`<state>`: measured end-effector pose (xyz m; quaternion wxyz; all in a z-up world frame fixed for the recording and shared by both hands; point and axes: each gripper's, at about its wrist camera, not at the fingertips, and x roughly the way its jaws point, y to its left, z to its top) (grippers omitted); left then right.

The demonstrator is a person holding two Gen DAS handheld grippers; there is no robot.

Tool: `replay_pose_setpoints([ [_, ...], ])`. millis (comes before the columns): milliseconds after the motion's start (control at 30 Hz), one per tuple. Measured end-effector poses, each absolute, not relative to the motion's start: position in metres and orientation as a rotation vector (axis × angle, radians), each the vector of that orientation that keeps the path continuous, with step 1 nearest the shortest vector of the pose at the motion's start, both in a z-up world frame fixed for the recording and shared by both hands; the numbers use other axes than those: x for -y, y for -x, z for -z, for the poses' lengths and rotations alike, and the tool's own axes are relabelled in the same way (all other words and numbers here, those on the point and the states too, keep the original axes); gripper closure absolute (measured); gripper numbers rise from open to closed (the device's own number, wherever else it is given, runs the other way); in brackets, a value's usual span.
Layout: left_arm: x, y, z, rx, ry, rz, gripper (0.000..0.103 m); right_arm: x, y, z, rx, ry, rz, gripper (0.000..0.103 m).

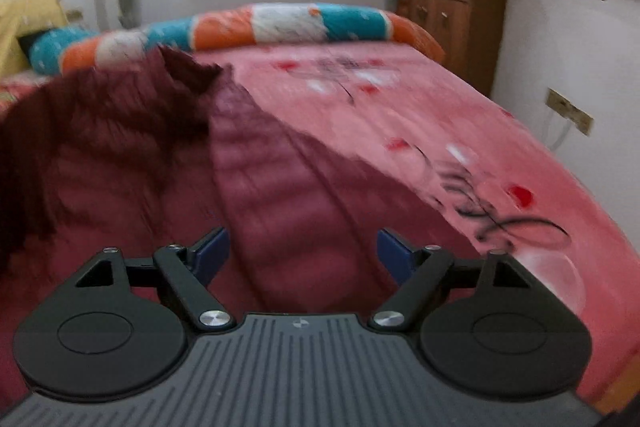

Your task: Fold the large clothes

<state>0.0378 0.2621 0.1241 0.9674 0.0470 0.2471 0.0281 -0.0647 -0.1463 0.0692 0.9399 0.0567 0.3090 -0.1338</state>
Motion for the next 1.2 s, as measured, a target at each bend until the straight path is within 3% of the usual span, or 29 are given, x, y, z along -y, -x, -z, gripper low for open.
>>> replay_pose_setpoints([
  [567,-0.227,0.063,-0.149,-0.447,-0.098,0.157,0.001,0.176,0.082,-0.027,-0.849,-0.054,0.411,0.001],
  [667,-0.208,0.074,-0.146,-0.454,-0.122,0.228,0.001,0.19,0.086,-0.024,-0.809,-0.077,0.438,0.023],
  [733,-0.198,0.079,-0.143,-0.466,-0.129,0.271,0.001,0.2,0.088,-0.026,-0.769,-0.091,0.461,0.046],
  [833,-0.182,0.086,-0.139,-0.487,-0.137,0.344,0.001,0.213,0.087,-0.03,-0.708,-0.113,0.501,0.059],
  [1200,-0.116,0.119,-0.114,-0.554,-0.16,0.643,0.001,0.303,0.07,-0.086,-0.483,-0.179,0.668,0.061],
])
